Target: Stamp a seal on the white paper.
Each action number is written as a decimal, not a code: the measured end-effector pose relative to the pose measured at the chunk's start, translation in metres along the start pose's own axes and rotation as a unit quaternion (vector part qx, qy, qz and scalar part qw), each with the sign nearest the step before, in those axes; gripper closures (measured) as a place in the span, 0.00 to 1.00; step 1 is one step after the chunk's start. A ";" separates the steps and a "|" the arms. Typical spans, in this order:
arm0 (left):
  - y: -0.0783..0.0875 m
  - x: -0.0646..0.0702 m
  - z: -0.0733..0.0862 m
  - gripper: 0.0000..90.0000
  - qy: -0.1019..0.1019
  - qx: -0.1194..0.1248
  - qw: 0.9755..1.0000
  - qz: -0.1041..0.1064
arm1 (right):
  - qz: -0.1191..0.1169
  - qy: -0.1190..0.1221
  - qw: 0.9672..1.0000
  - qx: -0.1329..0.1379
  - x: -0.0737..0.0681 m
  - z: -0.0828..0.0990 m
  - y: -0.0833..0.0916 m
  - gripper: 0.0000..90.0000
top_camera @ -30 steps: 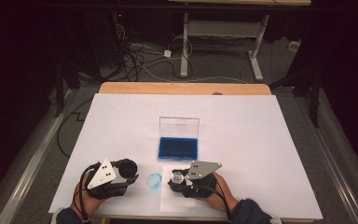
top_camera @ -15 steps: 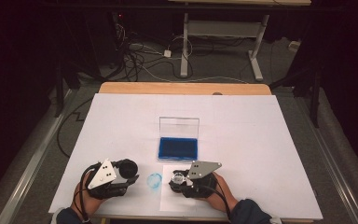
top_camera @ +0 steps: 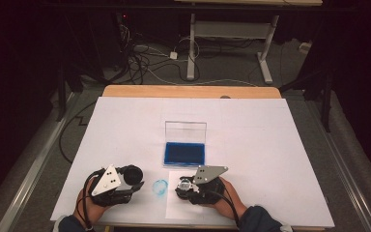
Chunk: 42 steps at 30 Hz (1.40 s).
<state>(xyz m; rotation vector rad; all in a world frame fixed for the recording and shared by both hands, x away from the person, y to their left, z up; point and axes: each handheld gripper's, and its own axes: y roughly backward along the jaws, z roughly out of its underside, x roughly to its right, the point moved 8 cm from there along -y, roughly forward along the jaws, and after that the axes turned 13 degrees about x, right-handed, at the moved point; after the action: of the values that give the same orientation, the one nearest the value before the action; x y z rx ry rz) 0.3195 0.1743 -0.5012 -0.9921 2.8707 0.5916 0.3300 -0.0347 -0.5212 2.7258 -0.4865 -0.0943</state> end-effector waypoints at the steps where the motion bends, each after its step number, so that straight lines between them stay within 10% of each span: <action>1: 0.000 0.000 0.000 0.40 0.000 0.000 1.000 0.000 | 0.000 0.000 1.000 -0.001 0.000 0.000 0.000 0.63; 17: 0.000 0.000 0.000 0.40 -0.001 -0.002 1.000 0.001 | -0.002 0.009 1.000 -0.024 0.001 0.007 -0.002 0.72; 18: 0.000 0.000 0.000 0.40 -0.001 -0.002 1.000 0.001 | -0.002 -0.002 1.000 -0.006 0.000 0.006 -0.001 0.83; 21: 0.001 -0.001 -0.002 0.40 0.004 0.006 1.000 -0.002 | 0.002 0.033 0.999 -0.008 -0.006 0.005 -0.002 0.83; 42: 0.003 -0.002 -0.001 0.40 0.004 0.007 1.000 -0.003 | -0.014 0.009 0.999 0.028 -0.003 -0.005 0.003 0.83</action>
<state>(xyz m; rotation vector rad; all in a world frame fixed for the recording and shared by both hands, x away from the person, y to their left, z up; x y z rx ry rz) 0.3196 0.1769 -0.4988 -1.0023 2.8735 0.5693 0.3273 -0.0343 -0.5151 2.7869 -0.4532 -0.0627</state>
